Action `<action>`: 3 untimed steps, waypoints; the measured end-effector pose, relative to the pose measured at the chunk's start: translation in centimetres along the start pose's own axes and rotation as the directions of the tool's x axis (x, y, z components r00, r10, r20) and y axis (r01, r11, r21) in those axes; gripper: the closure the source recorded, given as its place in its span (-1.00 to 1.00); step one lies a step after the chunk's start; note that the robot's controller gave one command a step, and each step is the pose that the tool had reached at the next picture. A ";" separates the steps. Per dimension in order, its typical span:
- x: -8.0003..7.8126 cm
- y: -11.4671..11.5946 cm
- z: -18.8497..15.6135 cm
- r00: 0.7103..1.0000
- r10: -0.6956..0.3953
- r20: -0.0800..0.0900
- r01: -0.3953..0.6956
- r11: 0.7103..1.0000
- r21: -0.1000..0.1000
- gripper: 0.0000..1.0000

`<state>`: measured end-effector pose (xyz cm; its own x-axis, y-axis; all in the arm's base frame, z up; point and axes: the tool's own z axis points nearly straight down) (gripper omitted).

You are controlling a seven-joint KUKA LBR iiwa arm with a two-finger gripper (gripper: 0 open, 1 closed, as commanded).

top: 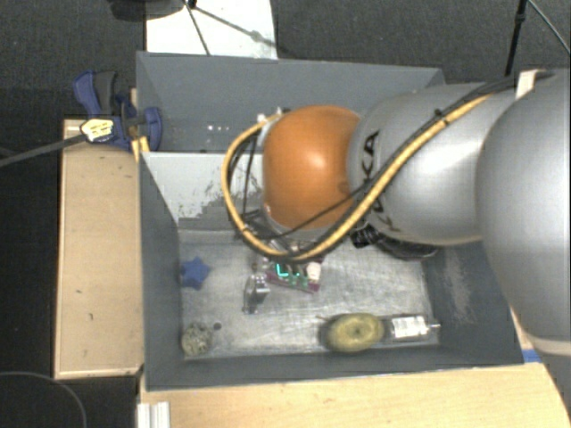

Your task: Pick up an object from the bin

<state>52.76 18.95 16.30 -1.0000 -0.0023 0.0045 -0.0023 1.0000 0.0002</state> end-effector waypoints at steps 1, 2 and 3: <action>-3.0 5.7 9.7 1.000 -0.017 0.004 0.017 1.000 -0.002 -1.00; -3.3 5.5 9.0 1.000 -0.009 0.012 0.009 1.000 -0.003 1.00; -5.8 4.7 -10.5 0.994 -0.109 0.018 0.109 0.994 -0.002 1.00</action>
Offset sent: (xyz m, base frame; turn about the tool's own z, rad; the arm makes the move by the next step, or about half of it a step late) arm 0.0304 0.0551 -0.0930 -0.0121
